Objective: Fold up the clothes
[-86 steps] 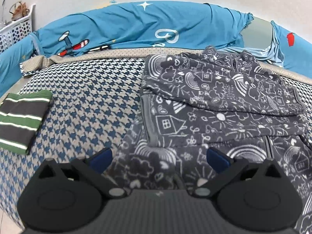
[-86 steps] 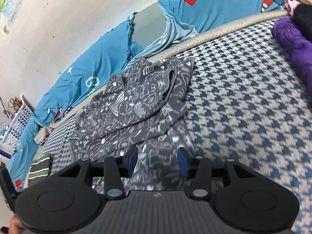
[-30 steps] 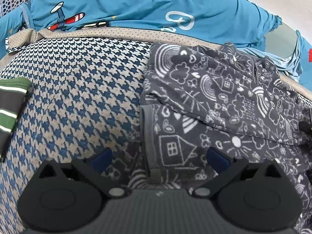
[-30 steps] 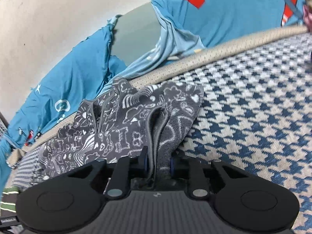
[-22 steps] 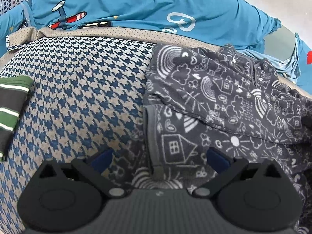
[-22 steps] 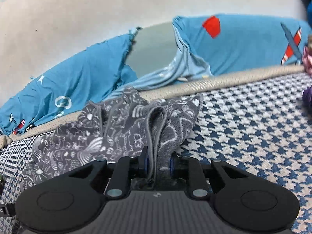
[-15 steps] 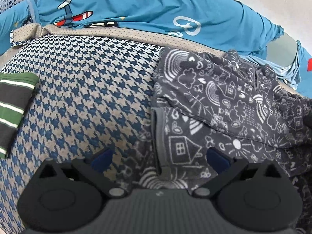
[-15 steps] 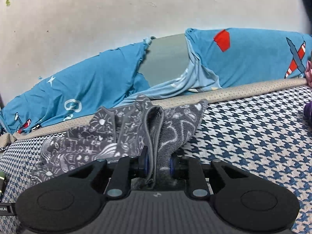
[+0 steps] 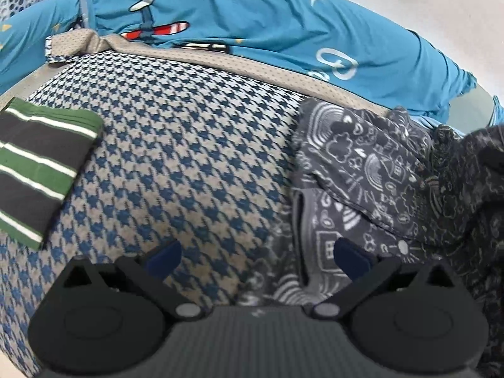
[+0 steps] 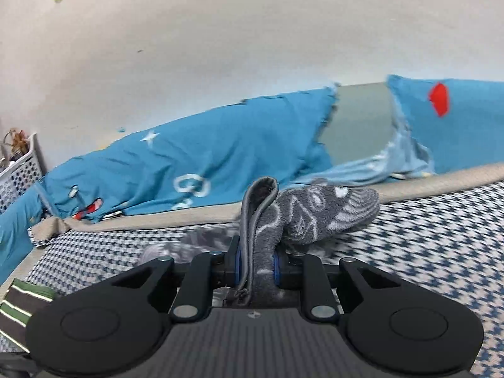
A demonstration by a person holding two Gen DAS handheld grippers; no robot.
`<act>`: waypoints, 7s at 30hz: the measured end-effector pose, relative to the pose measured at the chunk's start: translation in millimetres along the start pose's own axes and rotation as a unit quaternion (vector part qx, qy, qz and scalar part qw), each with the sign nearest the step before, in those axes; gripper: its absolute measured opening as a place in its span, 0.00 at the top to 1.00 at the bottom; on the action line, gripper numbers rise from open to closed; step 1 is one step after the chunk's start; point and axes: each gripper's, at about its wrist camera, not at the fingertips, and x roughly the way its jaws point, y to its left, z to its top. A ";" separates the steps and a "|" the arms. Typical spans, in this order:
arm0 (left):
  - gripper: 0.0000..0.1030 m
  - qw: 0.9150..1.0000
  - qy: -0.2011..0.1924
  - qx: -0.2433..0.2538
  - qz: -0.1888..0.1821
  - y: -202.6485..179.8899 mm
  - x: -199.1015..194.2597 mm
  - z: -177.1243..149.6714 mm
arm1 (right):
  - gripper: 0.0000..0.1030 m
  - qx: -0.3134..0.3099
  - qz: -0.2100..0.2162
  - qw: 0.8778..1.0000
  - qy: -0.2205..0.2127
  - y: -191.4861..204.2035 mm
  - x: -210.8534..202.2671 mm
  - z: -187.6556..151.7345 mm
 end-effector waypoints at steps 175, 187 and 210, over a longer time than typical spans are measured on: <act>0.00 0.995 -0.016 -0.065 -0.079 74.8 -51.8 -23.1 | 0.87 -0.140 0.231 0.957 0.105 115.5 -127.4 -185.5; 0.00 0.992 -0.014 -0.056 -0.114 72.3 -57.8 -21.7 | 0.81 -0.188 0.204 0.953 0.124 149.9 -95.4 -219.5; 0.00 0.990 0.010 0.044 -0.131 36.8 -50.7 -38.5 | 0.60 -0.231 0.237 0.938 0.105 101.6 -152.2 -223.7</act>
